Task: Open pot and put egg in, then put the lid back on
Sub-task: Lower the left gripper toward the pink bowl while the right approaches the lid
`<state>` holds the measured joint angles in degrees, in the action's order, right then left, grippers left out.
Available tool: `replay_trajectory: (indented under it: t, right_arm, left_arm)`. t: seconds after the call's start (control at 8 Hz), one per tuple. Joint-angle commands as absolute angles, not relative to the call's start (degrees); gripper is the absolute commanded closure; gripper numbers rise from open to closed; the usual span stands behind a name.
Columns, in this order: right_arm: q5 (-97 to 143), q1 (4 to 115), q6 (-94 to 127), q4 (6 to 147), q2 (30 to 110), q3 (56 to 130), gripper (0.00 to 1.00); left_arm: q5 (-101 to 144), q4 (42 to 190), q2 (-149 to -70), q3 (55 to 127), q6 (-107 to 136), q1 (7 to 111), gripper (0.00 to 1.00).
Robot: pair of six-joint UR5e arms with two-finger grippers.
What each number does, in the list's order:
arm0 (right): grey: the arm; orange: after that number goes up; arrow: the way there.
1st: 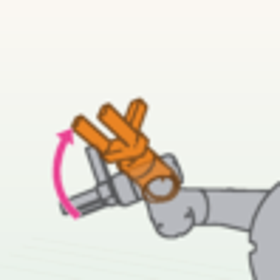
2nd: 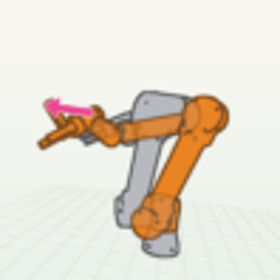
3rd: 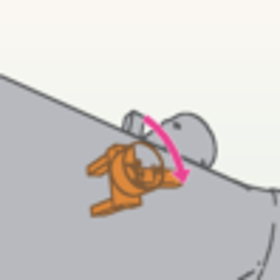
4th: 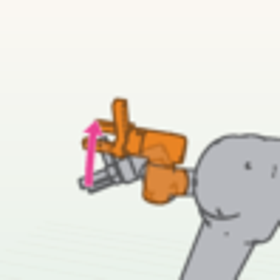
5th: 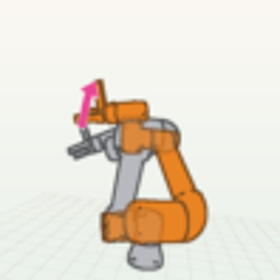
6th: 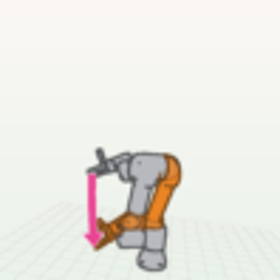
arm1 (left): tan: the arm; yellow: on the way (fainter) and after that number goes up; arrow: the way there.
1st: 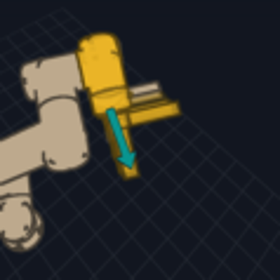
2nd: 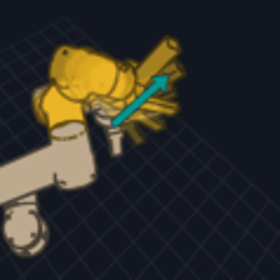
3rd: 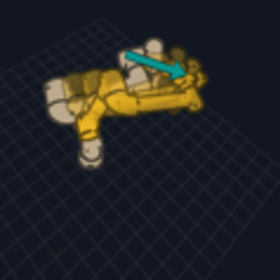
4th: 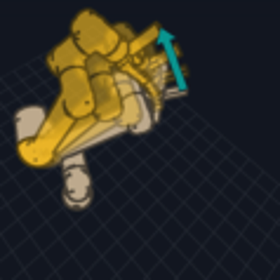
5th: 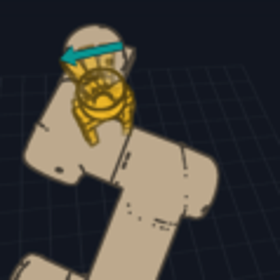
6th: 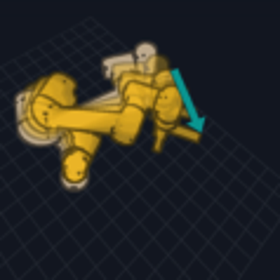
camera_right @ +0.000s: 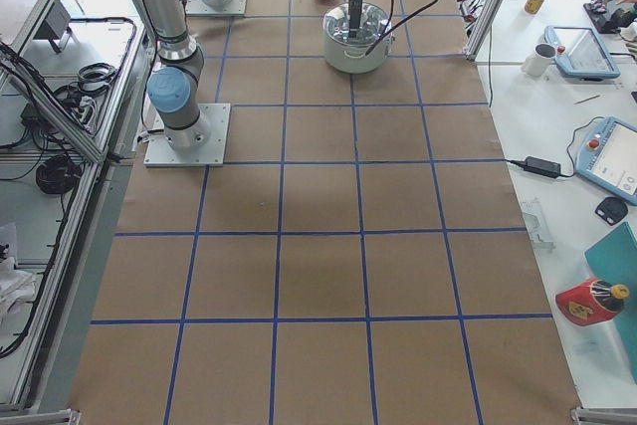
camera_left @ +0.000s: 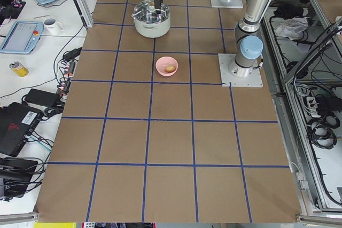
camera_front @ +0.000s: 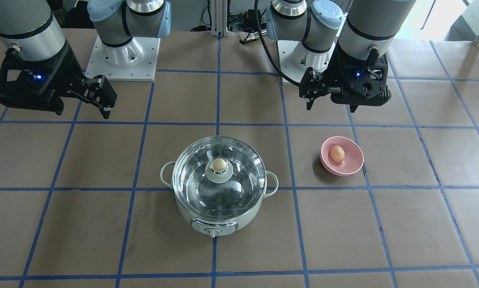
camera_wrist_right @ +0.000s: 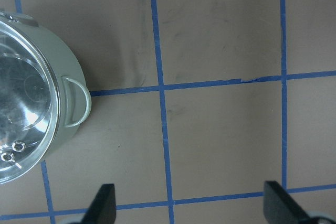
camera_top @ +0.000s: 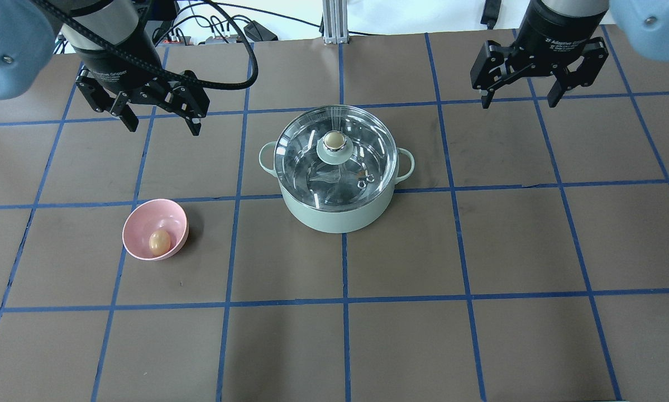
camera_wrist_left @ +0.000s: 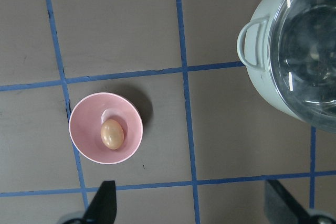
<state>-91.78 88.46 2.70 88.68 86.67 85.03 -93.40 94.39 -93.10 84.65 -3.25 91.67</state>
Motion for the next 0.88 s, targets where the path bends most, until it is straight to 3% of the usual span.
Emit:
replay_trajectory:
  t: [0.0, 0.38, 0.75]
  right_arm:
    - [-91.67, 88.77, 3.07, 88.86, 86.84, 85.17, 0.0]
    - [-88.27, 89.64, 3.25, 91.22, 85.96, 85.08, 0.0]
    - [-88.06, 101.46, 15.22, 97.35, 80.89, 84.2, 0.0]
  left_arm:
    - [-93.51, 94.39, -93.16, 85.07, -3.34, 91.58, 0.0]
    - [-94.04, 92.74, -94.65, 89.01, -5.79, 88.52, 0.0]
    - [-93.86, 83.44, -99.2, 96.05, -16.24, 78.25, 0.0]
